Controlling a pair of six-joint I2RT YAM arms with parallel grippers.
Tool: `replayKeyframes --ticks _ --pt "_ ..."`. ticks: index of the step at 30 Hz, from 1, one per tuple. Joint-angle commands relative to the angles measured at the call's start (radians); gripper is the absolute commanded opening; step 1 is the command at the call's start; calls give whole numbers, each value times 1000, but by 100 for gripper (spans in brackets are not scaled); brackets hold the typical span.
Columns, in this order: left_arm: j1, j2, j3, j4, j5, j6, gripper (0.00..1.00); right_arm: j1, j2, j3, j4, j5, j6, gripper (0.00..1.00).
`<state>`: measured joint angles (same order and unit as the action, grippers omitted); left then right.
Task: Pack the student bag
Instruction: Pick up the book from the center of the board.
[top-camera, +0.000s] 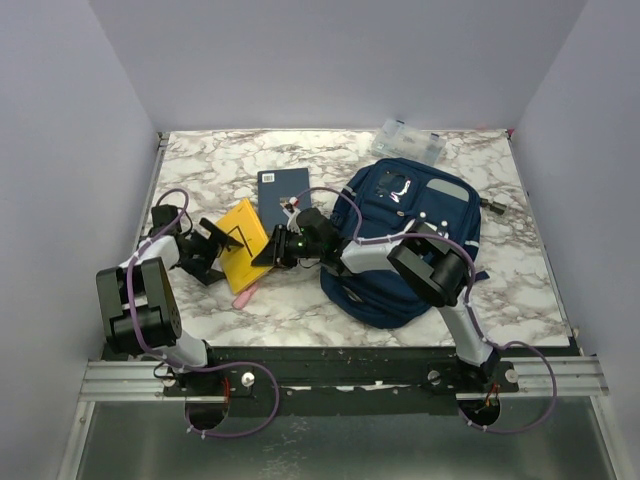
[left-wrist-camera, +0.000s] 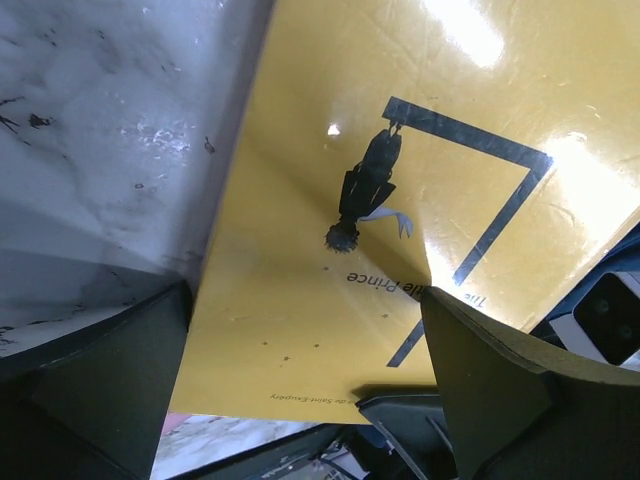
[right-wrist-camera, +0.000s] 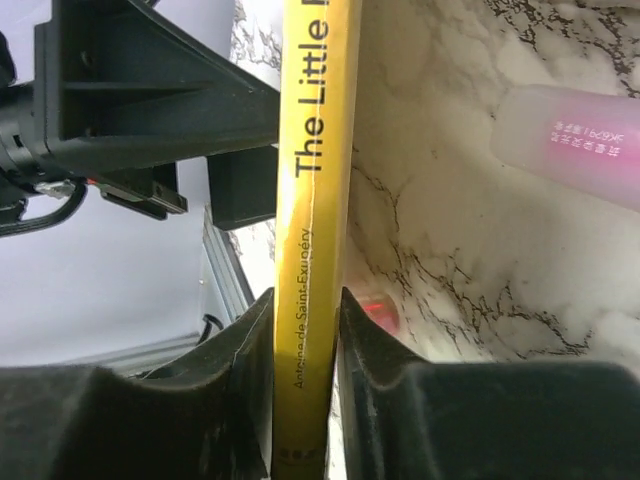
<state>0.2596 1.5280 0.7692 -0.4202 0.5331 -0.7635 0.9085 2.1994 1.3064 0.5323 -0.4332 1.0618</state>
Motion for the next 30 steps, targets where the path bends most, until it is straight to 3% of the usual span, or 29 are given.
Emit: replayKeyframes --ticks 1,2,5,13,16,19,24,30 --pt "-26 -39 -32 -70 75 39 98 25 -35 27 34 -10 -51 20" --pt "-25 -70 -31 -71 73 47 98 22 -52 34 -5 9 -74 12" --pt "-24 -170 -22 -53 59 84 98 5 -131 -20 20 43 -90 1" --pt "-33 -497 -18 87 238 122 98 -129 -403 -216 136 -27 -28 0" --pt "-66 -559 -34 220 403 72 98 -202 -552 -307 84 -58 -53 0" --pt "-169 -610 -64 369 494 25 98 -284 -731 -402 -34 -46 -128 0" --pt "-407 -660 -165 617 467 -59 95 -340 -1012 -547 -182 9 -215 0" --pt "-587 -849 -364 983 218 -206 98 -345 -1316 -757 -38 141 70 0"
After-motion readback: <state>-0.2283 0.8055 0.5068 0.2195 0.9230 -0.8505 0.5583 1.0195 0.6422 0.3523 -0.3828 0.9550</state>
